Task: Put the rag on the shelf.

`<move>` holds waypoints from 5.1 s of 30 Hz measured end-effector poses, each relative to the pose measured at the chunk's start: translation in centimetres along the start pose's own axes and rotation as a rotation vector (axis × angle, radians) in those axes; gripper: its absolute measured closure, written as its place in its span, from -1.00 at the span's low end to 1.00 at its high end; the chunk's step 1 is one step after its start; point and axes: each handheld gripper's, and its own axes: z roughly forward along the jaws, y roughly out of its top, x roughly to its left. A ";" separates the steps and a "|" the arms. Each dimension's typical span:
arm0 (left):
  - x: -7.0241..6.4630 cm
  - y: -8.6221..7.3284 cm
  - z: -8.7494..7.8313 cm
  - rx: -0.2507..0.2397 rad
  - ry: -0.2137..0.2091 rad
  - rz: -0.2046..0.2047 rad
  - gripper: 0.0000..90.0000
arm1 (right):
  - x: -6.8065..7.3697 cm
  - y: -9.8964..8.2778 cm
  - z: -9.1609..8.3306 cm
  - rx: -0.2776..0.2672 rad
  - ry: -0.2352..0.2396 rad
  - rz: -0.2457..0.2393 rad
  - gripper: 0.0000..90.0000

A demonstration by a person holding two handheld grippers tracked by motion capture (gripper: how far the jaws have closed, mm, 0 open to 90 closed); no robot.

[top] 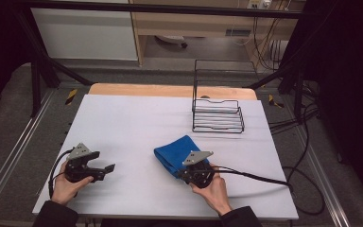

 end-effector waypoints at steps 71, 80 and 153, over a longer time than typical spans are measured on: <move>-0.1 0.0 0.1 0.005 0.007 -0.002 -0.78 | -3.1 -5.6 -4.6 0.058 -0.138 0.377 0.85; -0.2 0.1 0.3 0.012 0.008 0.004 -0.77 | -6.8 -3.6 -3.7 -0.094 -0.170 0.298 0.03; -9.4 10.0 10.3 0.088 -0.025 0.072 -0.63 | -10.7 -6.0 -5.8 -0.198 -0.132 0.306 -0.93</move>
